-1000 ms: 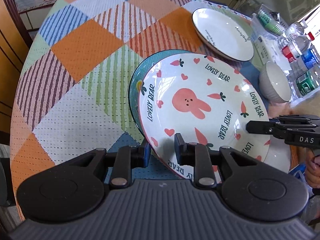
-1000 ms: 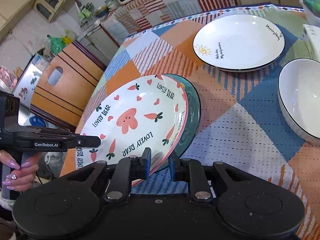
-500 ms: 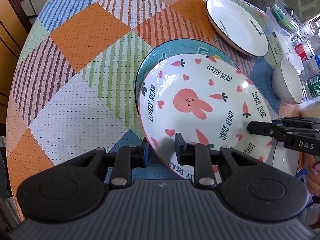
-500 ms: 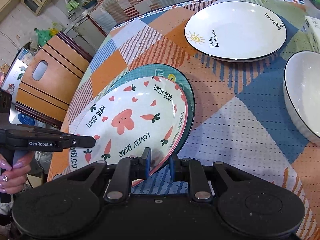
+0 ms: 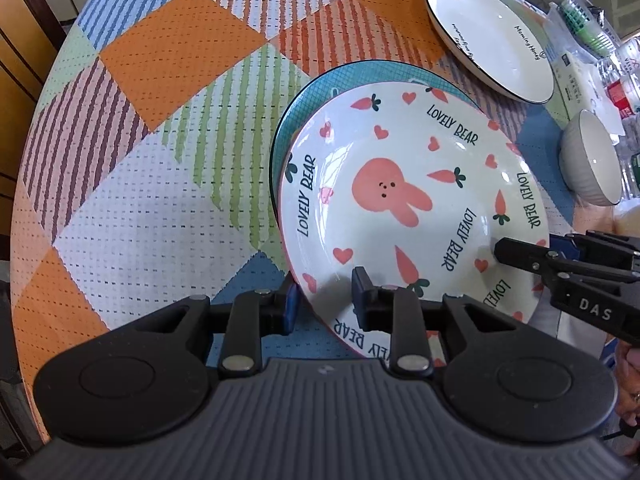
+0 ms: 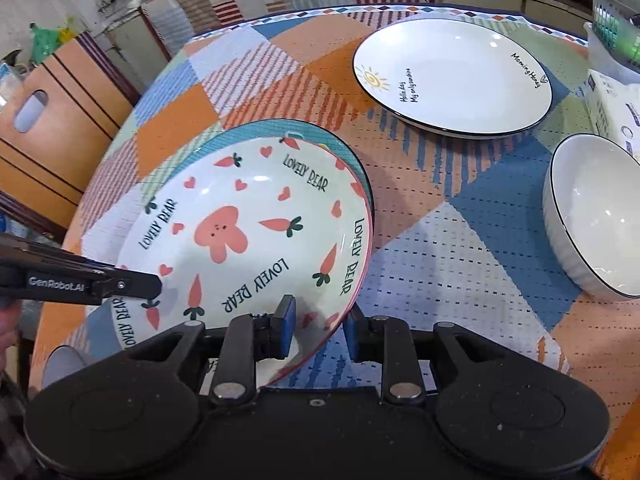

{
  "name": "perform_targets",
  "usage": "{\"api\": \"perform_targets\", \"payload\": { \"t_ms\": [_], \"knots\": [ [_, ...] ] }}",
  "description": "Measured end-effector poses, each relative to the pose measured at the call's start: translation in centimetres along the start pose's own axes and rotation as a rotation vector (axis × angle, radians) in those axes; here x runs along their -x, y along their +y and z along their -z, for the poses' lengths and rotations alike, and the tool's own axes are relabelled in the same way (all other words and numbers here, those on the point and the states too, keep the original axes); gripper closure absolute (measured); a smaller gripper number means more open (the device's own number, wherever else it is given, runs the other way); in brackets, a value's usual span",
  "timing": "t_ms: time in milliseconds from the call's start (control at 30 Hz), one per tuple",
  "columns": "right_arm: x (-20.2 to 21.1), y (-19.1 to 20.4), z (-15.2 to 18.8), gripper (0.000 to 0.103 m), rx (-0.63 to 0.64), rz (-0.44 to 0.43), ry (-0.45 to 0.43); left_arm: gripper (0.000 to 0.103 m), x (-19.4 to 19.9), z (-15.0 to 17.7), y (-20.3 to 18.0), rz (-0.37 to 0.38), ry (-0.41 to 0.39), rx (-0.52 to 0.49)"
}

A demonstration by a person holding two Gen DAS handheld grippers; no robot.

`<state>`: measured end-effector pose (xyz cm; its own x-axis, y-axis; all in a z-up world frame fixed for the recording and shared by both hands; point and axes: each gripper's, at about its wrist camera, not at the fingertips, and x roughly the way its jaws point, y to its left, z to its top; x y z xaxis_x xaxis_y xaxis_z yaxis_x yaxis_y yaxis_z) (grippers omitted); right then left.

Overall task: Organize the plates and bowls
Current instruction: 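Carry the rabbit plate with both tools and lower it onto the egg plate, then open both tools and lift them off the rabbit plate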

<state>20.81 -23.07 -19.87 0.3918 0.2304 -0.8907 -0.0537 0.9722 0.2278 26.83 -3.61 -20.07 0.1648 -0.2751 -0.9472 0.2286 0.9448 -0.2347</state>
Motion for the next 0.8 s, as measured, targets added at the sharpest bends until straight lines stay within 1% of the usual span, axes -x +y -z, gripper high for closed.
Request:
{"api": "perform_targets", "payload": {
  "t_ms": [133, 233, 367, 567, 767, 800],
  "knots": [
    [-0.7, -0.3, -0.2, 0.071, -0.036, 0.012, -0.002, 0.078, -0.2, -0.6, -0.1, -0.03, 0.003, 0.005],
    [-1.0, 0.1, -0.4, 0.071, -0.026, 0.039, 0.002, 0.08, 0.5, -0.8, -0.4, -0.067, 0.01, -0.001],
    [-0.6, 1.1, -0.6, 0.071, 0.024, 0.09, 0.004, 0.079, 3.8, -1.1, -1.2, -0.034, -0.026, -0.03],
    [3.3, 2.1, -1.4, 0.07, 0.071, 0.101, -0.056, 0.078, 9.3, -1.7, -3.0, -0.024, -0.109, -0.121],
    [7.8, 2.3, -2.3, 0.059, 0.086, 0.126, -0.118, 0.076, 13.8, -2.4, -4.3, -0.01, -0.194, -0.184],
    [8.5, 2.2, -2.5, 0.057, 0.085, 0.131, -0.127, 0.074, 14.3, -2.5, -4.5, -0.007, -0.204, -0.192]
  ]
}}
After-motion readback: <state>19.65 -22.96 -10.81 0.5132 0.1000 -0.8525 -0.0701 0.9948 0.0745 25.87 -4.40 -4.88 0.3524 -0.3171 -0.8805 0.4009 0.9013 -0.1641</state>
